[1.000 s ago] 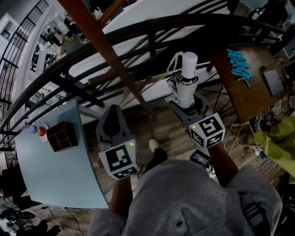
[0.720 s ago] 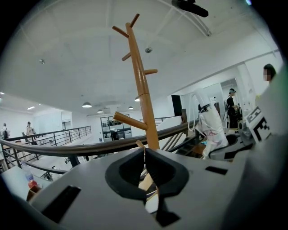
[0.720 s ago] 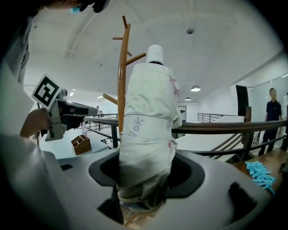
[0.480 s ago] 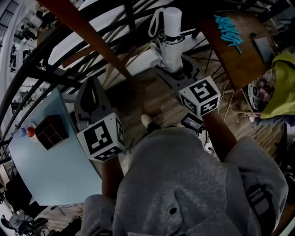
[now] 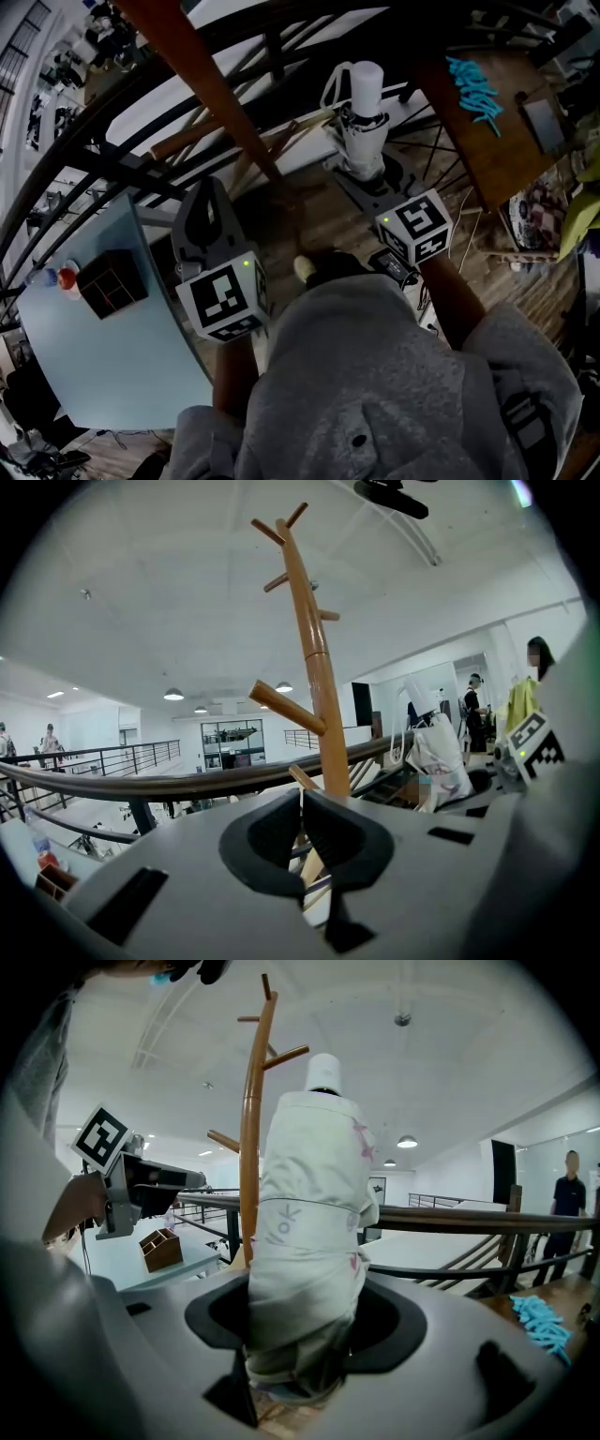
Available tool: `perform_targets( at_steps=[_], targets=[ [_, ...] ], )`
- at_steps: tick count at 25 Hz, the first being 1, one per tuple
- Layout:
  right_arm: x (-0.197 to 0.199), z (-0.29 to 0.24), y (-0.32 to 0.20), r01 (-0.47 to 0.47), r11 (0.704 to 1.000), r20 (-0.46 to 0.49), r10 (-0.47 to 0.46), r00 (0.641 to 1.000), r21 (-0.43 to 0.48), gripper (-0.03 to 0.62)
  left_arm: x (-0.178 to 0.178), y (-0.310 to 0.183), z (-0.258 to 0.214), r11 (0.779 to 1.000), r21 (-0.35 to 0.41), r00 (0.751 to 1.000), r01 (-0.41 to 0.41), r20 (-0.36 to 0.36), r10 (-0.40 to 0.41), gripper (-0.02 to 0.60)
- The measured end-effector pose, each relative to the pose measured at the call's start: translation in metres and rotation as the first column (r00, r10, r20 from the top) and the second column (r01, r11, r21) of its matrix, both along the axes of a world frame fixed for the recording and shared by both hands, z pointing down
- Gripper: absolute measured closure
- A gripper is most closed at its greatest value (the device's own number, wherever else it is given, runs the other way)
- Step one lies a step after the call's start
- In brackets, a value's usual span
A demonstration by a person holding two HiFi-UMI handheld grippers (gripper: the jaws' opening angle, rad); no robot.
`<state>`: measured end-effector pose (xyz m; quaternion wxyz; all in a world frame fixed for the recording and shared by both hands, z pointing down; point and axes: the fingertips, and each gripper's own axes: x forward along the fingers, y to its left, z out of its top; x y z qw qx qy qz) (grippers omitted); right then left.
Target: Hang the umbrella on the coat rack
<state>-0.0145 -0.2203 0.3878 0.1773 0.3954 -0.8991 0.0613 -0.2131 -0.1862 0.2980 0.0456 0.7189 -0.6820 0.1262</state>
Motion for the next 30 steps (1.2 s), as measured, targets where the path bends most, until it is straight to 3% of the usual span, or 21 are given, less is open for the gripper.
perform_targets(
  at_steps=[12,30],
  targets=[
    [-0.004,0.055,-0.014,0.05,0.997,-0.08,-0.055,0.995,-0.056,0.321,-0.011,0.002,0.011,0.997,-0.036,0.998,0.067,0.014,-0.066,0.56],
    [-0.025,0.104,-0.013,0.083,0.991,-0.138,-0.097,0.986,-0.108,0.321,-0.033,0.016,0.035,0.989,-0.105,0.995,0.1,0.031,-0.097,0.56]
  ],
)
